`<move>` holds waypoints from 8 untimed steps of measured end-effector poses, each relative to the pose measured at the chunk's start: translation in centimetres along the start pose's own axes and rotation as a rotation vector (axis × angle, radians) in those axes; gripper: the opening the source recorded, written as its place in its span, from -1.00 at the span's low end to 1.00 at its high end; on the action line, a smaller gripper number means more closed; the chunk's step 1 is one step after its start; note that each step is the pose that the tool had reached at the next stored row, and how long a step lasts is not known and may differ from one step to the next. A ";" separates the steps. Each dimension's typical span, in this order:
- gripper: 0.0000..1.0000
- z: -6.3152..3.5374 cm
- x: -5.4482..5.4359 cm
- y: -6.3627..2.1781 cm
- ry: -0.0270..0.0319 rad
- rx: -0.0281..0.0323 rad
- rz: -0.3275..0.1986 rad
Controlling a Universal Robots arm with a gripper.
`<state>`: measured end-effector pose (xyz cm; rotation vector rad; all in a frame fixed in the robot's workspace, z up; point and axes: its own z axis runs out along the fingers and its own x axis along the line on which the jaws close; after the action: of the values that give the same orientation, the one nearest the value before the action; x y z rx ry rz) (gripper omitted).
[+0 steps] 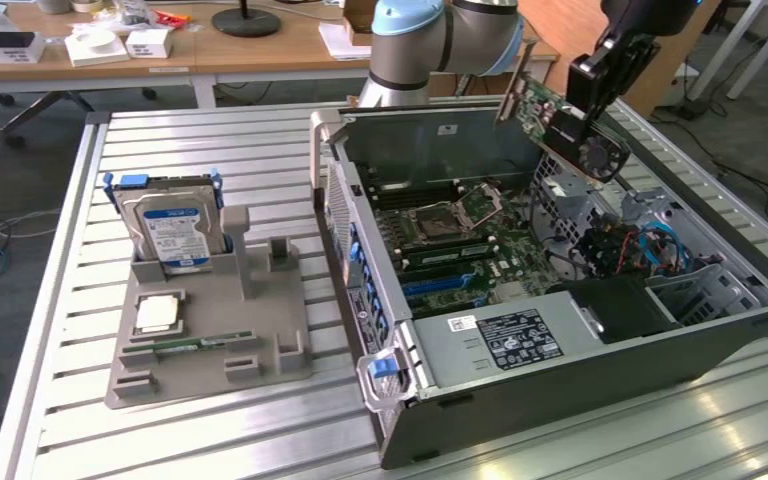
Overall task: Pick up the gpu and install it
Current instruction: 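Insert the gpu into the slot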
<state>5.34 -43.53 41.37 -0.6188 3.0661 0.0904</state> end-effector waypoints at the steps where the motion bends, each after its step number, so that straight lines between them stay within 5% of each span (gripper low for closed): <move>1: -0.47 0.00 0.0 0.00 0.0002 -0.0001 -0.004; 8: -0.47 0.00 0.0 0.00 0.0017 -0.0007 -0.032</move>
<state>5.33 -43.53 41.37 -0.6679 3.0567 0.0907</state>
